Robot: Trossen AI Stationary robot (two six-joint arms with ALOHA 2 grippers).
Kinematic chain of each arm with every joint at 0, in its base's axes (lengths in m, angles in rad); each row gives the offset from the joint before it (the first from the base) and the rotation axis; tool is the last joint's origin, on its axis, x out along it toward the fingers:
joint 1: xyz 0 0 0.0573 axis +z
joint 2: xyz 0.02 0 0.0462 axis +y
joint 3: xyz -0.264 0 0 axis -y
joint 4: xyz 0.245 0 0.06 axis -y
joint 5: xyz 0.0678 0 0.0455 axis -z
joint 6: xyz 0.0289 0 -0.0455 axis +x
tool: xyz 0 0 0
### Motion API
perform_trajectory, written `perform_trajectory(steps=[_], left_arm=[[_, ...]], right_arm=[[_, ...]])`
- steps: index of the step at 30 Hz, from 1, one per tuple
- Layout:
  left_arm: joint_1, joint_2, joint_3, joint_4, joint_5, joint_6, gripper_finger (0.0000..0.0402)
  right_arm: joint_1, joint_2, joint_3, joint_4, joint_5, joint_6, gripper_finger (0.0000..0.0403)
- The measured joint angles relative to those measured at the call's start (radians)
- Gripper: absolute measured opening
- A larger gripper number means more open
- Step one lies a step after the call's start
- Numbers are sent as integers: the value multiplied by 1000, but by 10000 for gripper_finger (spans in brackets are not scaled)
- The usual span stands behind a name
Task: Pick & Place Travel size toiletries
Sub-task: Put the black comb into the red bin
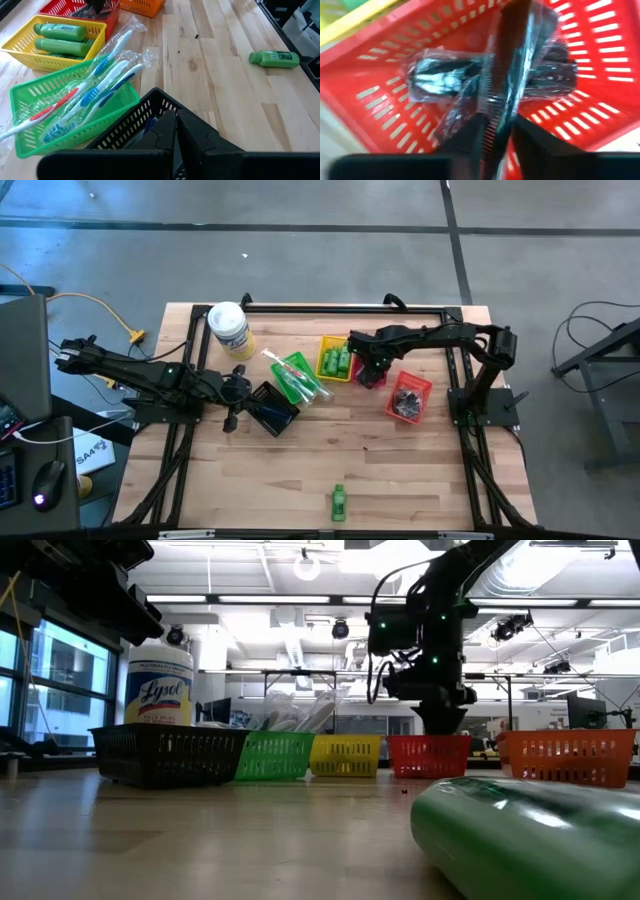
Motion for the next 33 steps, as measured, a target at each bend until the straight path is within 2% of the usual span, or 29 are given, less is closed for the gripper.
perform_trajectory(steps=[3,5,14,20,25,28,33], left_arm=[[0,0,0,0,0,0,17],[0,0,0,0,0,0,17],[0,0,0,0,0,0,17],[0,0,0,-1,0,0,17],[0,0,0,-8,0,0,17],[0,0,0,-8,0,0,17],[0,0,0,-8,0,0,17]], right_arm=[[1,0,0,0,-32,-23,41],[1,0,0,-3,-40,-25,14],[1,-26,0,15,49,52,9],[-1,-18,0,27,14,86,12],[19,-15,0,29,5,80,38],[26,-19,0,32,-50,80,81],[34,-24,42,4,-62,69,162]])
